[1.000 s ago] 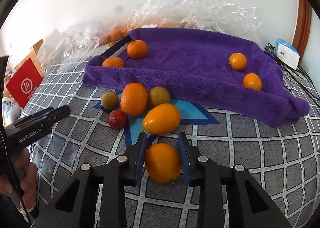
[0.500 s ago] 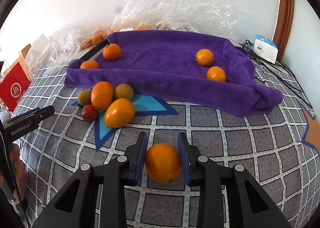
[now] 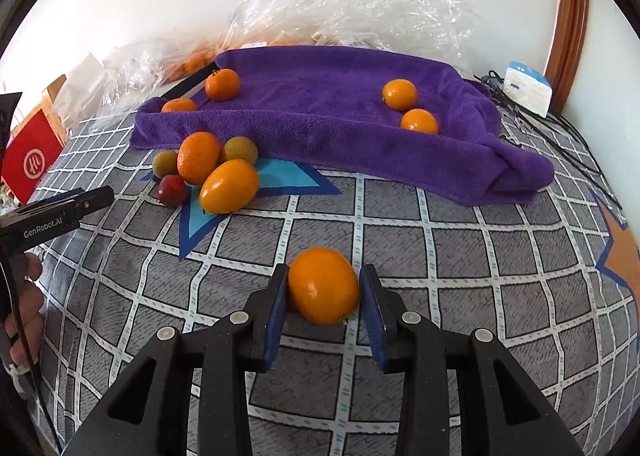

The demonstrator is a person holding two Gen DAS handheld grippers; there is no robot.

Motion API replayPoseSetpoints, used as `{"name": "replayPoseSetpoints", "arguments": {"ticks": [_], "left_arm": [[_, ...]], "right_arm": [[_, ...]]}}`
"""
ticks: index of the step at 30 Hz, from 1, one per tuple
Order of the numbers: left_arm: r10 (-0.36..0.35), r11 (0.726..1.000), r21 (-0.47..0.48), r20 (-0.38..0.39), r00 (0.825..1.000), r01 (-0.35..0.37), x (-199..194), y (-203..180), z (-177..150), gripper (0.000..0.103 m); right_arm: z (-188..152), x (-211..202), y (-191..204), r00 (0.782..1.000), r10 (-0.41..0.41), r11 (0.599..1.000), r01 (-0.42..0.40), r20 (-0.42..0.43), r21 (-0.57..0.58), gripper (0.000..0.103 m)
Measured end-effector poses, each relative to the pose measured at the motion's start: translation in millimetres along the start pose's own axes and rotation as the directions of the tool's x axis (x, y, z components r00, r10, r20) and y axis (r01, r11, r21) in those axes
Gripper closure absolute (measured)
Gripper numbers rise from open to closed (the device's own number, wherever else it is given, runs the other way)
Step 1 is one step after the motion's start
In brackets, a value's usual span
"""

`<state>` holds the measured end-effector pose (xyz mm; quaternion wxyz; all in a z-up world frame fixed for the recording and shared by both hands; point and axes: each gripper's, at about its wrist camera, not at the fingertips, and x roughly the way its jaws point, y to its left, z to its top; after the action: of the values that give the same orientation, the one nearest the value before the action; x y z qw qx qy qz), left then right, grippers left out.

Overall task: Organize fruits
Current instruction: 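Grasp a large orange from the pile with the right tool, then grasp the yellow-green round fruit with the left tool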

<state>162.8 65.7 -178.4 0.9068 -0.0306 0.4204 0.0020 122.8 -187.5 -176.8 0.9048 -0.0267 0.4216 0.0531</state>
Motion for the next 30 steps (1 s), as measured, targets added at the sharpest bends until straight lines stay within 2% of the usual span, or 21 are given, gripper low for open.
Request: {"name": "replayPoseSetpoints", "arguments": {"ticks": [3, 8, 10, 14, 16, 19, 23, 26, 30], "left_arm": [[-0.023, 1.000, 0.005, -0.016, 1.000, 0.024, -3, -4, 0, 0.043], [-0.193, 0.980, -0.053, -0.038, 0.980, 0.191, -9, -15, 11, 0.043], [-0.215, 0.976, -0.046, -0.037, 0.976, 0.214, -8, -25, 16, 0.043], [-0.189, 0.982, 0.008, -0.020, 0.982, 0.189, 2, -49, 24, 0.044], [-0.190, 0.981, 0.019, -0.038, 0.981, 0.191, 11, -57, 27, 0.056], [-0.185, 0.982, 0.036, -0.056, 0.981, 0.187, 20, -63, 29, 0.063], [-0.169, 0.984, 0.051, -0.008, 0.986, 0.169, 20, -65, 24, 0.078], [-0.127, 0.988, 0.083, -0.004, 0.992, 0.126, 19, -72, 23, 0.079], [-0.148, 0.988, 0.050, -0.007, 0.989, 0.148, 20, -66, 24, 0.079]], "right_arm": [[0, 0, -3, 1.000, 0.008, 1.000, -0.008, 0.009, 0.002, 0.071], [3, 1, -11, 1.000, 0.008, 1.000, -0.008, 0.019, 0.001, 0.071], [6, 4, -16, 1.000, -0.002, 1.000, 0.002, 0.013, 0.002, 0.071], [11, 5, -23, 1.000, 0.006, 1.000, -0.006, 0.018, 0.013, 0.071], [14, 7, -26, 1.000, 0.014, 1.000, -0.015, 0.020, 0.018, 0.071], [13, 10, -28, 1.000, 0.018, 1.000, -0.019, 0.019, 0.016, 0.071], [12, 9, -29, 0.999, 0.039, 0.999, -0.039, 0.029, 0.023, 0.071], [11, 9, -26, 0.999, 0.023, 1.000, -0.024, 0.022, 0.009, 0.071], [11, 10, -25, 1.000, 0.018, 1.000, -0.018, 0.021, 0.009, 0.071]]}}
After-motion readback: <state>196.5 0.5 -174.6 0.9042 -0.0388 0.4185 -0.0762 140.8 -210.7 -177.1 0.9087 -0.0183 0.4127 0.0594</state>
